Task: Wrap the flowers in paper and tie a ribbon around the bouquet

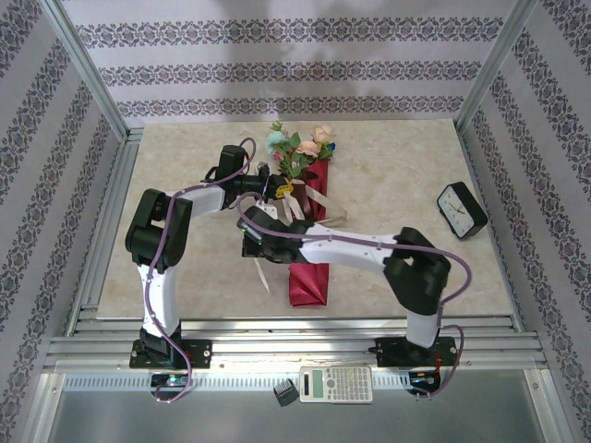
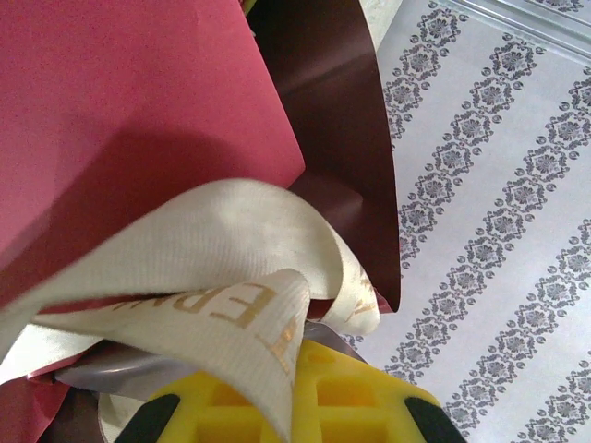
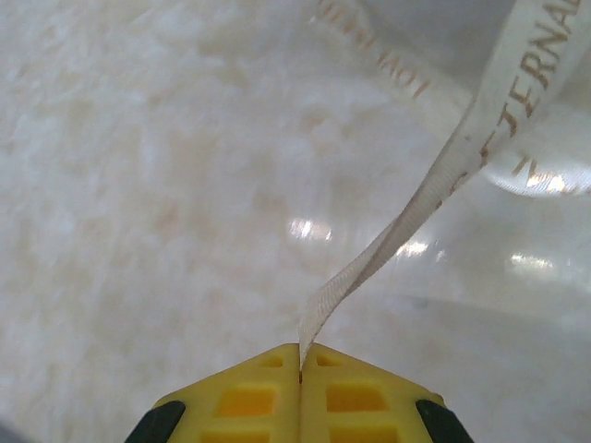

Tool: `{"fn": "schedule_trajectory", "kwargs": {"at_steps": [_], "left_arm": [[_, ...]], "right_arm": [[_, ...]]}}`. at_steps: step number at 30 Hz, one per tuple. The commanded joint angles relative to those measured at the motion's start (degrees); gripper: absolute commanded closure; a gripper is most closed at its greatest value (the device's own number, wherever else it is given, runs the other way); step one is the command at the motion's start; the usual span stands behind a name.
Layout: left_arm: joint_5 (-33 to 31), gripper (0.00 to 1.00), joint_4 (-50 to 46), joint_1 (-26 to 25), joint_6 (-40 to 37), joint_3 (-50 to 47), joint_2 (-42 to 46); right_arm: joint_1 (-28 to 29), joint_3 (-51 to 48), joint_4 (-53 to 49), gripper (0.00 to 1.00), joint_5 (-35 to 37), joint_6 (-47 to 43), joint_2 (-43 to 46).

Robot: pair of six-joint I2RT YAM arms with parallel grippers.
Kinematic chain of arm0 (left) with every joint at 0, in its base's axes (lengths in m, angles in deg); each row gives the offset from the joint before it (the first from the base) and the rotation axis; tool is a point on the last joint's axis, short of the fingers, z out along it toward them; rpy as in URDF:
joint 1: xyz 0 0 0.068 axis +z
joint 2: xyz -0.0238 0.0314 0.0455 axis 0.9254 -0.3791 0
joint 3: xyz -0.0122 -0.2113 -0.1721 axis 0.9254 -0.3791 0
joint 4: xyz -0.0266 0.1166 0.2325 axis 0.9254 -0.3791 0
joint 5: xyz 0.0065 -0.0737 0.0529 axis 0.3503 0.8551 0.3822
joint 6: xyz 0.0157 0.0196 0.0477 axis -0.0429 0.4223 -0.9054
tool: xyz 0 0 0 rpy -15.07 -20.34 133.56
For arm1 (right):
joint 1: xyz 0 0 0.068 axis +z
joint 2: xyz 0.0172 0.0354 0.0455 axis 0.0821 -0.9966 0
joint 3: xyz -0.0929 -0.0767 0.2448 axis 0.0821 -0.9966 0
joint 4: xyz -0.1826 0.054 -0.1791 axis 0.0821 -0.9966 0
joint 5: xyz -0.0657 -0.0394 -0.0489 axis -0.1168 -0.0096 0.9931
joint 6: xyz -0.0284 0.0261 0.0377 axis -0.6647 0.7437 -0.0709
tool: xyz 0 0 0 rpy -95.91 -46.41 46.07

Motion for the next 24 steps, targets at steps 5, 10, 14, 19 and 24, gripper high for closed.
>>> {"fn": "schedule_trajectory", "kwargs": {"at_steps": [5, 10, 14, 19, 24], "left_arm": [[0.28, 1.00, 5.98, -0.70, 3.76, -1.27, 3.59], [0.12, 1.00, 5.14, -2.33, 3.47, -3.62, 7.32], [-1.66, 1.00, -1.46, -3.23, -1.17, -7.47, 12.80], [-4.13, 1.00, -8.34, -3.78, -6.94, -8.66, 17.47], [-5.15, 1.00, -11.19, -3.81, -8.43, -6.96, 16.47]], "right_arm": [[-3.91, -16.42, 6.29, 1.00, -11.20, -3.51, 14.24], [-8.45, -22.68, 7.56, 1.00, -13.20, -3.73, 21.24], [-12.07, -23.01, 6.78, 1.00, -14.69, -5.23, 23.69], [-14.21, -22.63, 6.14, 1.00, -17.42, -6.89, 25.62], [-14.33, -22.19, 3.57, 1.00, -24.35, -9.48, 28.89]]}}
